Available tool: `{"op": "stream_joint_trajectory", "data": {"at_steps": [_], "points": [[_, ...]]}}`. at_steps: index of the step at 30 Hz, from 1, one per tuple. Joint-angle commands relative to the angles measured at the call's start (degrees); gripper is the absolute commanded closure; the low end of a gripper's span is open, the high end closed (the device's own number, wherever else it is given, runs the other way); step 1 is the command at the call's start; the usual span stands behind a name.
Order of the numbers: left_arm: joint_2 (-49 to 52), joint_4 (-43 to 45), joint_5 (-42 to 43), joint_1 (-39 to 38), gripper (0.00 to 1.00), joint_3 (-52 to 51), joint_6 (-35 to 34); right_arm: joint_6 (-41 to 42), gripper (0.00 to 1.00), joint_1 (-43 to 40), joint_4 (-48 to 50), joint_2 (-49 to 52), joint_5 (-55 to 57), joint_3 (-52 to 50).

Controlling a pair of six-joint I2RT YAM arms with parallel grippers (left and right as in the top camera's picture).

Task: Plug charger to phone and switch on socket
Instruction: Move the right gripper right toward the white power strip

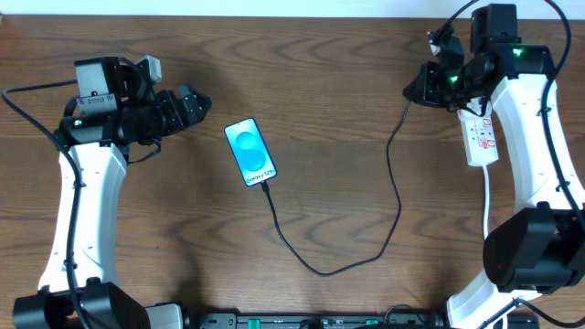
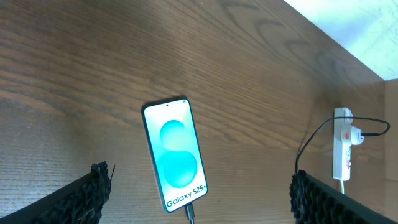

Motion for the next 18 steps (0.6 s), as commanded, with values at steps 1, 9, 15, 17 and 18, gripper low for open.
{"op": "stream_joint_trajectory", "data": {"at_steps": [1, 9, 15, 17, 18], "points": [[-0.1, -0.2, -0.5, 0.3, 0.06, 0.4, 0.8, 0.3, 0.99, -3.6, 0.3, -1.7, -0.4, 0.8], [-0.1, -0.2, -0.5, 0.3, 0.06, 0.4, 0.8, 0.6, 0.99, -16.5, 0.5, -1.7, -0.4, 0.8], [-0.1, -0.2, -0.5, 0.3, 0.06, 0.4, 0.8, -0.1, 0.99, -24.4, 0.7, -1.4, -0.3, 0.8], [-0.1, -0.2, -0.5, 0.3, 0.06, 0.4, 0.8, -0.1, 0.99, -27.3, 0.7, -0.9, 0.1, 0.8], [-0.1, -0.2, -0.5, 0.3, 0.06, 0.4, 0.8, -0.5, 0.99, -28.5, 0.7, -0.5, 0.1, 0.8]]}}
